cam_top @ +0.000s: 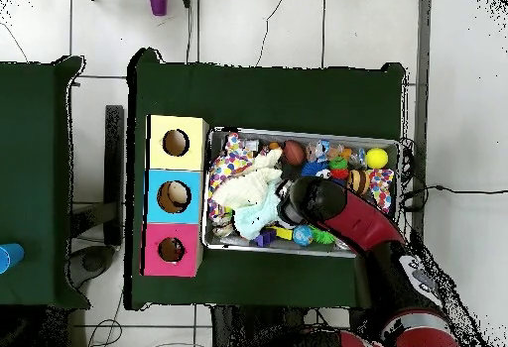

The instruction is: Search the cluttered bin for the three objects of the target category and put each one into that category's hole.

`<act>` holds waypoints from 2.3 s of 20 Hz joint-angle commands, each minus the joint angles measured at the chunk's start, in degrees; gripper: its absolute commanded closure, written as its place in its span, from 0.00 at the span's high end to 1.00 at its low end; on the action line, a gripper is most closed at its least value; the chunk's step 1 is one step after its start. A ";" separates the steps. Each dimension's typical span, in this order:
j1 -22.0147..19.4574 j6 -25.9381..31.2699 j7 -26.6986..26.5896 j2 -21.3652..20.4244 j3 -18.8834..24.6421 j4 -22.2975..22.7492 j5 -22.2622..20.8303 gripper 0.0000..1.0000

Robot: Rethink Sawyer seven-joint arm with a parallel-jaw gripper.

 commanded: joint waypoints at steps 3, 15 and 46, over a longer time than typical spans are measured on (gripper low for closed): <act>-0.59 0.68 7.61 -0.88 6.23 3.24 3.41 1.00; -0.98 8.88 8.44 -9.69 9.42 9.45 9.61 1.00; 1.03 -7.41 7.92 -2.63 10.91 10.71 8.92 0.00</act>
